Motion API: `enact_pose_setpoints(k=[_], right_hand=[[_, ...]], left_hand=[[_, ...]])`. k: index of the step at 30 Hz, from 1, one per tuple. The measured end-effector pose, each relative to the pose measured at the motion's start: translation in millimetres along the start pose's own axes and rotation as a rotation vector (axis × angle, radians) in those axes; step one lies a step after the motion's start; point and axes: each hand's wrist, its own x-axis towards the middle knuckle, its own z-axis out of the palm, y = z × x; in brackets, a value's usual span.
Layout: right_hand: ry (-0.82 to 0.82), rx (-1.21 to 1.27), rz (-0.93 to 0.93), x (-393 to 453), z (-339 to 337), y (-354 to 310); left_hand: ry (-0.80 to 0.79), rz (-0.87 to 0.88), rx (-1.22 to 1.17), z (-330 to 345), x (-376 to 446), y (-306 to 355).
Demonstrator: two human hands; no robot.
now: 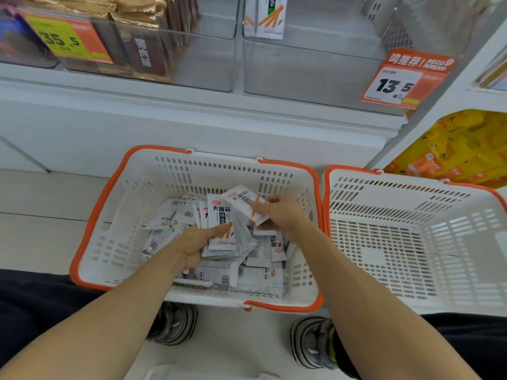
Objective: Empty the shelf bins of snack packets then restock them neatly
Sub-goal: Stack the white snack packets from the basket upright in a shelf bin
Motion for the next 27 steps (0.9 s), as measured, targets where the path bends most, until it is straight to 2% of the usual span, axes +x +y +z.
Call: enact_pose_setpoints(k=[2,4,6,8,9,12,13,16,21,24,27], right_hand=[[-0.063,-0.08,0.041,-5,22,19],[-0.067,-0.177,-0.002,-6,40,36],[-0.124,-0.304,-0.07,-4,46,43],[-0.182,-0.391,-0.052,0,40,44],[-0.143,-0.423,-0.048,4,33,45],[0.21,-0.552,-0.11,16,14,56],[0.274,-0.577,-0.113,20,11,60],[0.283,-0.629,-0.062,25,13,71],[0.39,-0.395,-0.06,27,18,75],[0.359,-0.356,-0.041,30,15,63],[0.377,-0.366,-0.138,26,13,51]], left_hand=[[-0.04,-0.01,-0.079,6,-2,3],[-0.055,0.005,-0.089,8,-3,4],[0.006,0.028,-0.059,4,-2,0],[0.061,0.023,-0.047,0,1,-5],[0.089,0.02,-0.042,-2,3,-8],[0.163,-0.001,-0.013,-7,8,-13],[0.164,-0.012,-0.008,-8,9,-14],[0.159,-0.04,0.008,-7,9,-17],[0.212,-0.023,0.009,-4,14,-16],[0.289,0.003,-0.048,-3,17,-12],[0.343,0.02,-0.091,-8,22,-11]])
